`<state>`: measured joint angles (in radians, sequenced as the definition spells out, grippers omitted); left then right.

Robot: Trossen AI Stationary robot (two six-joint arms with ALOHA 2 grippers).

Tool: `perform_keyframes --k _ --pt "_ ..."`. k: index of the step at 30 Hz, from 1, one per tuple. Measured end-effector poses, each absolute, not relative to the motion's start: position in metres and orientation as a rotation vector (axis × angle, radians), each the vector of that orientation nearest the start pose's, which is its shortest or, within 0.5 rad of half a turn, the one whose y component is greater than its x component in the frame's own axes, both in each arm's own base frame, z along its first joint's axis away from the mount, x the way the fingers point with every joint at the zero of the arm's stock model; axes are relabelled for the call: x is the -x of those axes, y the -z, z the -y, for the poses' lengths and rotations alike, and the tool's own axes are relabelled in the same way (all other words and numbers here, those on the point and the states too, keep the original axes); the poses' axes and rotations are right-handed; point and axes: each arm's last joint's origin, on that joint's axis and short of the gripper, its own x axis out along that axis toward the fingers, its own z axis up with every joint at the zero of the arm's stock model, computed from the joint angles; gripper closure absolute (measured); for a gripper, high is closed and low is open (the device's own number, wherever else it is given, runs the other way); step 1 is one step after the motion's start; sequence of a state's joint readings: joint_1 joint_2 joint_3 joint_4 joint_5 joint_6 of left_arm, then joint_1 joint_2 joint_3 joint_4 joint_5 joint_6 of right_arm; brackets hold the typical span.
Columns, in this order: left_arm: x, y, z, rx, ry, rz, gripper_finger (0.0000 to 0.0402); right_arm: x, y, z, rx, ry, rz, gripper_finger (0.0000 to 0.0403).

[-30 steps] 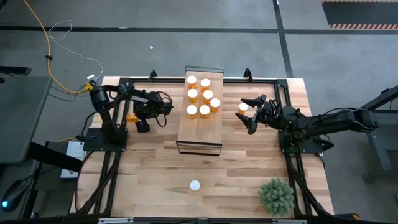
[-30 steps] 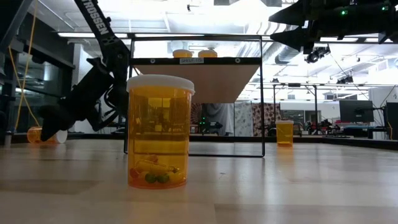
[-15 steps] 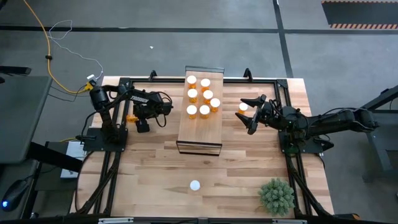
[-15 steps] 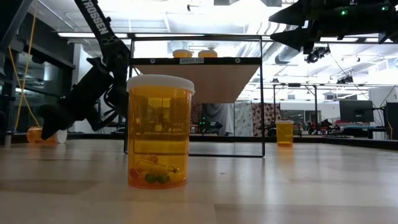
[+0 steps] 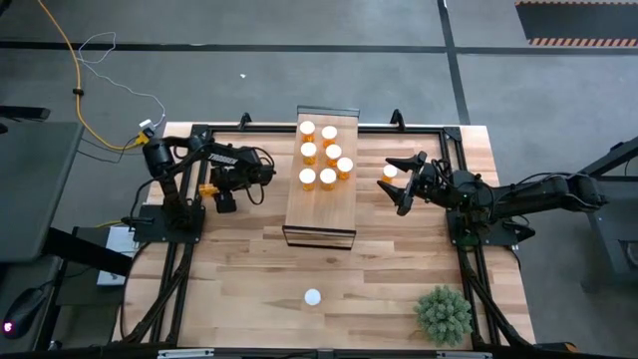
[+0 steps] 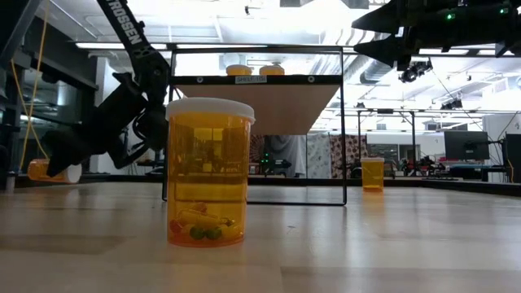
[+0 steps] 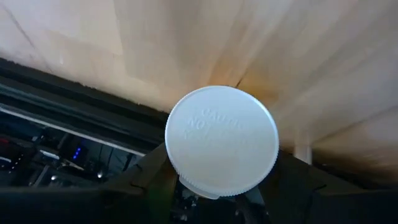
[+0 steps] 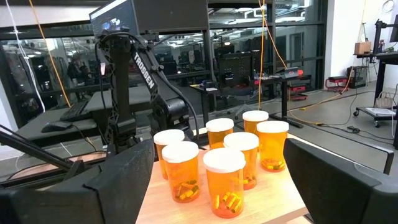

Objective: Pick and place medicine bottles onto shelf by color
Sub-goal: Put the orange pill bottle on the shelf

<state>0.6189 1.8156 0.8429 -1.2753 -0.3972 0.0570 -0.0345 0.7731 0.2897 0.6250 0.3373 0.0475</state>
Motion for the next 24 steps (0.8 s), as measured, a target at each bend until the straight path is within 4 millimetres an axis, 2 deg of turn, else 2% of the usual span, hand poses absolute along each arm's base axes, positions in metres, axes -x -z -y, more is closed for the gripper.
perform_keyframes --k 5,10,19,24 --pt "-0.168 -0.130 -0.133 0.218 -0.495 -2.258 0.0216 -0.170 -0.241 0.015 -0.068 0.368 0.149 0.0054" --pt "-0.172 -0.158 -0.135 0.245 -0.529 -2.110 0.0216 -0.170 -0.241 0.015 -0.068 0.368 0.149 0.0054" --pt "-0.170 -0.241 -0.130 0.184 -0.705 -1.700 0.0216 -0.170 -0.240 0.015 -0.069 0.368 0.149 0.0054" --pt "-0.161 -0.292 -0.125 0.196 -0.853 -1.340 0.0216 -0.170 -0.240 0.015 -0.074 0.367 0.150 0.0054"
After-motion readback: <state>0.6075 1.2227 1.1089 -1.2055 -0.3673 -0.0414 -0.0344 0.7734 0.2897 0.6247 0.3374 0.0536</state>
